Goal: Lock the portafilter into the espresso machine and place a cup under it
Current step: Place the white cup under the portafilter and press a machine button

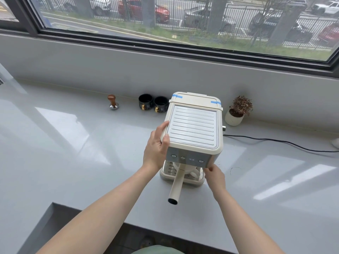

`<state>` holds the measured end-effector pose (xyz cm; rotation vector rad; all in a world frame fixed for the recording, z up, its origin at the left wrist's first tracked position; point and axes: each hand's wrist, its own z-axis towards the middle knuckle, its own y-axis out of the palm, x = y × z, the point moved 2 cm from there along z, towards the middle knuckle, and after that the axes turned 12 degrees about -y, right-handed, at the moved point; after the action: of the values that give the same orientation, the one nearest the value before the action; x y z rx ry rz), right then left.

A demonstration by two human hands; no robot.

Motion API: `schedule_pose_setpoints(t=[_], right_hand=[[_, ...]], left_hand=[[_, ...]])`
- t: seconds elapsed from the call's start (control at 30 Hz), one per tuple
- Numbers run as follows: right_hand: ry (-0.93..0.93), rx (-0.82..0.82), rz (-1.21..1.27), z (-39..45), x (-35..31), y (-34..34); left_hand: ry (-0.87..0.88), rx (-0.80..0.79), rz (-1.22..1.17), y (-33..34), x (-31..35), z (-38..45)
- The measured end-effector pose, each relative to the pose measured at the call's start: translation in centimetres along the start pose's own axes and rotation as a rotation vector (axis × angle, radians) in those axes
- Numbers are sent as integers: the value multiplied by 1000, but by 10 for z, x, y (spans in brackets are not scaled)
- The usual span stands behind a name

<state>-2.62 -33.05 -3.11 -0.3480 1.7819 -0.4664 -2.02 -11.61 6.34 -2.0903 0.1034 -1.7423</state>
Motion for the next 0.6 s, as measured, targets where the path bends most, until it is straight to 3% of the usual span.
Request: schedule_pose_setpoints(t=[0.17, 0.3, 0.43, 0.6], right_hand=[[-103, 291, 211, -4, -30, -32], [-279, 396, 282, -14, -64, -42], [-472, 425, 311, -32, -80, -37], [-713, 353, 14, -39, -74, -23]], left_hand=[[3, 2, -9, 1, 1, -1], [4, 0, -15, 1, 2, -2], [7, -9, -12, 2, 2, -2], [8, -3, -11, 1, 0, -1]])
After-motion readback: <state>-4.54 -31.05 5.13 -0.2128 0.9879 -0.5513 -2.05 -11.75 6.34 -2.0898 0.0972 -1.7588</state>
